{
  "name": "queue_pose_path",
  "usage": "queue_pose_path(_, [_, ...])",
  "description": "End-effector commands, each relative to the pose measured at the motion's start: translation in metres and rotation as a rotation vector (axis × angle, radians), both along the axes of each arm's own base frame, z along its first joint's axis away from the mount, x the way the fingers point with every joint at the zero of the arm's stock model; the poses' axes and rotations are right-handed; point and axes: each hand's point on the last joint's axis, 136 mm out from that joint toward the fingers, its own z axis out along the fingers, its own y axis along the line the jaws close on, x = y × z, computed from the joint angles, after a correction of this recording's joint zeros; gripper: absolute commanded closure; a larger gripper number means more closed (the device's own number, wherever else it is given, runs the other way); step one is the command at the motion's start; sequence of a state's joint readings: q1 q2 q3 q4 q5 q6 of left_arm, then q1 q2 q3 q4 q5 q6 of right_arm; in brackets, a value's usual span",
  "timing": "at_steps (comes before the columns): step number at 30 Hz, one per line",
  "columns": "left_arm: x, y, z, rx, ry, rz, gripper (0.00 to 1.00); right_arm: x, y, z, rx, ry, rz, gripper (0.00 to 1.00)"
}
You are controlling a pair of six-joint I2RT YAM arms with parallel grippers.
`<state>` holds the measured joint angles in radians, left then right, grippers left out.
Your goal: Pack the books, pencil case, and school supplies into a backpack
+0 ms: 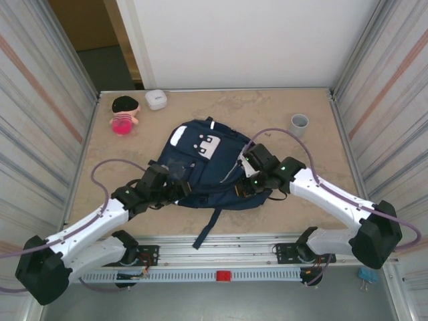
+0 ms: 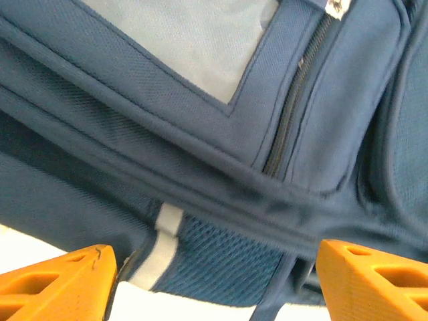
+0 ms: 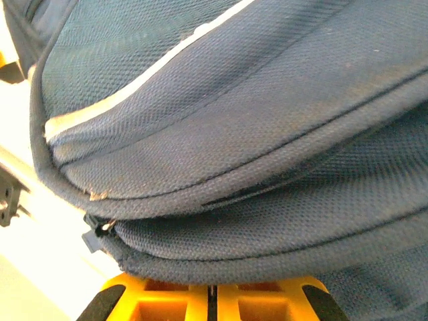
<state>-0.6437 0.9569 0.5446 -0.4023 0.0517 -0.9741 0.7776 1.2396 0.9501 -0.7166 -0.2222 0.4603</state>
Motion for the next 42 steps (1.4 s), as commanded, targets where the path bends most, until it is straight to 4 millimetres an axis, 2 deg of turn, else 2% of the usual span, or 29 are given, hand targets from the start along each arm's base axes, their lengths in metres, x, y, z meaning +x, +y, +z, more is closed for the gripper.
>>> queue_pose_path(1, [0.036, -0.003, 0.015, -0.104, -0.062, 0.145, 0.21, 0.0, 0.022, 0.014, 0.032, -0.047, 0.038, 1.0])
queue_pose_path(5, [0.06, 0.004, 0.002, -0.111, -0.052, 0.158, 0.21, -0.007, 0.044, 0.02, 0.062, -0.061, 0.058, 1.0])
queue_pose_path(8, [0.088, 0.01, 0.002, -0.102, -0.087, 0.158, 0.22, -0.009, 0.065, 0.026, 0.093, -0.074, 0.078, 1.0])
queue_pose_path(11, [0.121, 0.011, 0.01, -0.102, -0.12, 0.149, 0.22, -0.008, 0.086, 0.026, 0.114, -0.08, 0.094, 1.0])
queue_pose_path(15, [0.162, 0.0, 0.021, -0.141, -0.121, 0.119, 0.21, -0.001, 0.115, 0.029, 0.176, -0.08, 0.113, 1.0])
queue_pose_path(18, [0.179, -0.005, 0.03, -0.159, -0.107, 0.105, 0.21, 0.004, 0.132, 0.03, 0.193, -0.076, 0.128, 1.0])
queue_pose_path(20, [0.181, -0.005, 0.039, -0.162, -0.103, 0.107, 0.2, 0.007, 0.136, 0.028, 0.181, -0.068, 0.13, 1.0])
queue_pose_path(23, [0.164, 0.0, 0.055, -0.171, -0.072, 0.129, 0.19, 0.007, 0.136, 0.026, 0.176, -0.062, 0.135, 1.0])
queue_pose_path(25, [0.142, 0.005, 0.064, -0.205, -0.043, 0.163, 0.19, 0.008, 0.132, 0.026, 0.183, -0.053, 0.134, 1.0])
queue_pose_path(30, [0.073, 0.009, 0.067, -0.295, 0.051, 0.257, 0.21, 0.011, 0.122, 0.027, 0.198, -0.032, 0.122, 1.0])
queue_pose_path(33, [0.043, 0.0, 0.063, -0.359, 0.099, 0.28, 0.22, 0.01, 0.12, 0.028, 0.206, -0.027, 0.12, 1.0])
queue_pose_path(37, [0.026, -0.016, 0.056, -0.399, 0.12, 0.282, 0.25, 0.008, 0.12, 0.027, 0.208, -0.018, 0.127, 1.0])
queue_pose_path(42, [0.04, -0.042, 0.059, -0.467, 0.101, 0.255, 0.31, 0.006, 0.121, 0.026, 0.213, -0.014, 0.134, 1.0])
